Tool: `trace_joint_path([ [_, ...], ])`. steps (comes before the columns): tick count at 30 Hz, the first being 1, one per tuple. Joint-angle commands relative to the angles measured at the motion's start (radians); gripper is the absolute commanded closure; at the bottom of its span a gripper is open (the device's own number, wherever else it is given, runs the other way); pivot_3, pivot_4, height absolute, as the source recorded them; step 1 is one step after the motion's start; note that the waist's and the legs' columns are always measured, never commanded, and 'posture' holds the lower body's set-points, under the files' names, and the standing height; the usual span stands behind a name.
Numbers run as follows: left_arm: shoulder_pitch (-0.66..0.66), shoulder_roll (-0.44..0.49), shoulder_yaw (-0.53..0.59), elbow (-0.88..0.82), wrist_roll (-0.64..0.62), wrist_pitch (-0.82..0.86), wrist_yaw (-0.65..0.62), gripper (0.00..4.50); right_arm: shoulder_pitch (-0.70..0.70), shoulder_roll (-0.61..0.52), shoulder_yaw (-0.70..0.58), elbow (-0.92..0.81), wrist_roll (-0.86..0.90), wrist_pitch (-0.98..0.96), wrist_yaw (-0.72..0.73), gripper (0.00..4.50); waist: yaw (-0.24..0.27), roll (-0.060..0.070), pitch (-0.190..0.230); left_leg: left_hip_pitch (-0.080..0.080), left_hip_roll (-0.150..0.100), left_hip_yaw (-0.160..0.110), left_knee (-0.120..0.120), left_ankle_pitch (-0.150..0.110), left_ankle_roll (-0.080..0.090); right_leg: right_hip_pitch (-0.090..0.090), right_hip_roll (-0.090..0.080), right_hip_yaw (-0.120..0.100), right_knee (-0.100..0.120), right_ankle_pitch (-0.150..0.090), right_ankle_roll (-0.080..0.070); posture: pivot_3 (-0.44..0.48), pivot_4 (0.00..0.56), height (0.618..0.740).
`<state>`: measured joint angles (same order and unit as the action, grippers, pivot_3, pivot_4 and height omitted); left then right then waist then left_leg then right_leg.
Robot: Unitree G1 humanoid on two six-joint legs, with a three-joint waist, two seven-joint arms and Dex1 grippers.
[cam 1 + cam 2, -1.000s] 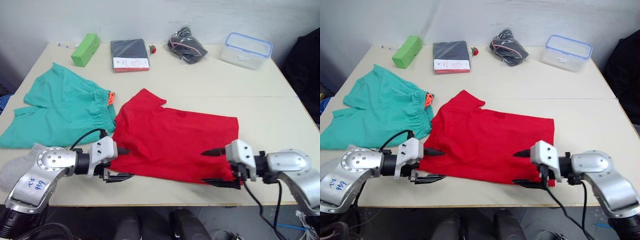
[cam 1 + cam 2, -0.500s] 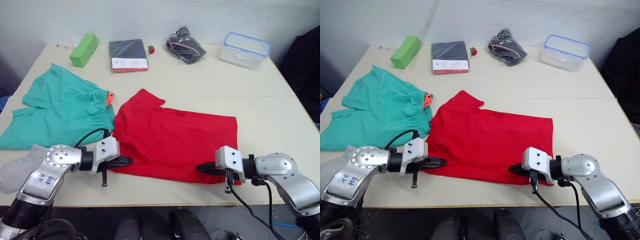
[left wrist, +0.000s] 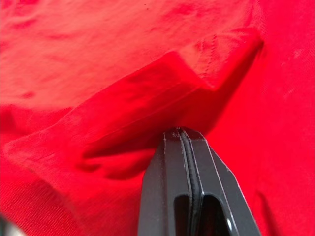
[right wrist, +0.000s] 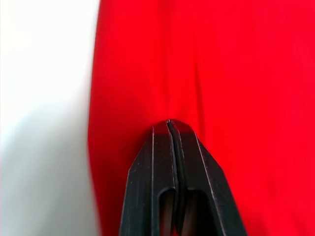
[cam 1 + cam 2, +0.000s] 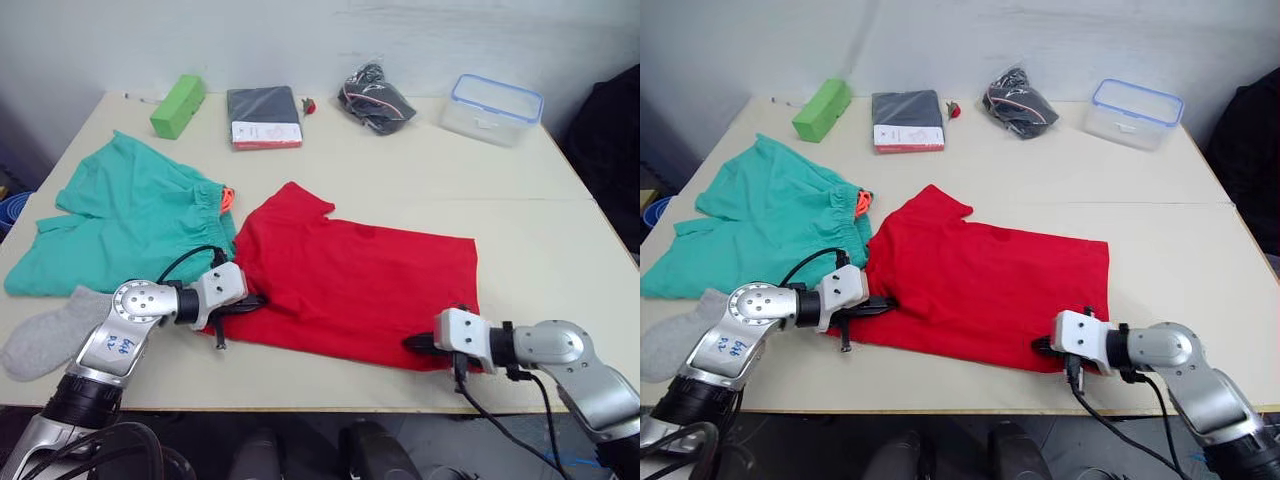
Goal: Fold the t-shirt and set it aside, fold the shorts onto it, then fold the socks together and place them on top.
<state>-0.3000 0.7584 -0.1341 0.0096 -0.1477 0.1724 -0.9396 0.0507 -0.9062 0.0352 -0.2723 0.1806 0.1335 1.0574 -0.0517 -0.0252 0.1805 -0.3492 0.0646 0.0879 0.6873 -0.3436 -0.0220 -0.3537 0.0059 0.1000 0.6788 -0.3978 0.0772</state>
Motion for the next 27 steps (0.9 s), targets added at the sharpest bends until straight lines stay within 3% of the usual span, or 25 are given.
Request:
trace_joint_path([
  [1,0.031,0.008,-0.006,0.040,0.049,0.008,0.015,4.49,0.108,-0.062,-0.125,0.061,-0.001,-0.023,0.013,4.49,-0.001,-0.001,-0.001,0.001,0.000,0.000,-0.001,0.000,0.000,0.001,0.000,0.000,-0.001,0.000,0.000,0.000,0.150,0.740],
  [5,0.037,0.004,-0.006,0.030,0.044,0.006,0.018,4.49,0.197,-0.084,-0.231,0.108,0.025,-0.067,0.030,4.49,-0.001,-0.002,-0.001,0.015,0.000,0.000,-0.009,-0.001,0.000,0.017,0.000,0.000,-0.012,0.000,0.000,0.000,0.150,0.740],
  [9,0.031,0.003,-0.003,0.037,0.049,-0.005,0.022,4.49,0.258,-0.080,-0.358,0.077,0.123,-0.051,0.076,4.49,0.000,-0.001,-0.002,0.015,0.000,0.001,-0.013,0.000,0.000,0.017,0.000,0.000,-0.016,0.000,0.000,0.000,0.150,0.740],
  [13,0.022,0.004,0.009,0.022,0.037,0.006,0.018,4.49,0.261,-0.073,-0.397,0.037,0.162,-0.005,0.080,4.49,-0.002,-0.001,-0.002,0.015,0.000,0.001,-0.015,0.000,-0.001,0.016,0.000,0.001,-0.016,0.000,0.000,0.000,0.150,0.740],
  [22,0.036,-0.011,0.012,-0.069,0.003,0.059,0.000,4.49,0.134,0.022,-0.226,-0.069,0.193,0.077,0.034,4.49,-0.001,0.000,-0.001,0.014,0.000,0.002,-0.020,0.002,-0.002,0.013,0.000,0.001,-0.017,0.000,0.000,0.000,0.150,0.740],
  [27,0.044,-0.023,0.002,-0.055,0.024,0.045,0.011,4.49,0.074,0.083,-0.015,-0.052,0.007,0.054,-0.050,4.49,0.001,0.001,-0.001,0.013,0.000,0.001,-0.020,0.002,-0.002,0.012,0.000,0.001,-0.018,0.000,0.000,0.000,0.150,0.740],
])
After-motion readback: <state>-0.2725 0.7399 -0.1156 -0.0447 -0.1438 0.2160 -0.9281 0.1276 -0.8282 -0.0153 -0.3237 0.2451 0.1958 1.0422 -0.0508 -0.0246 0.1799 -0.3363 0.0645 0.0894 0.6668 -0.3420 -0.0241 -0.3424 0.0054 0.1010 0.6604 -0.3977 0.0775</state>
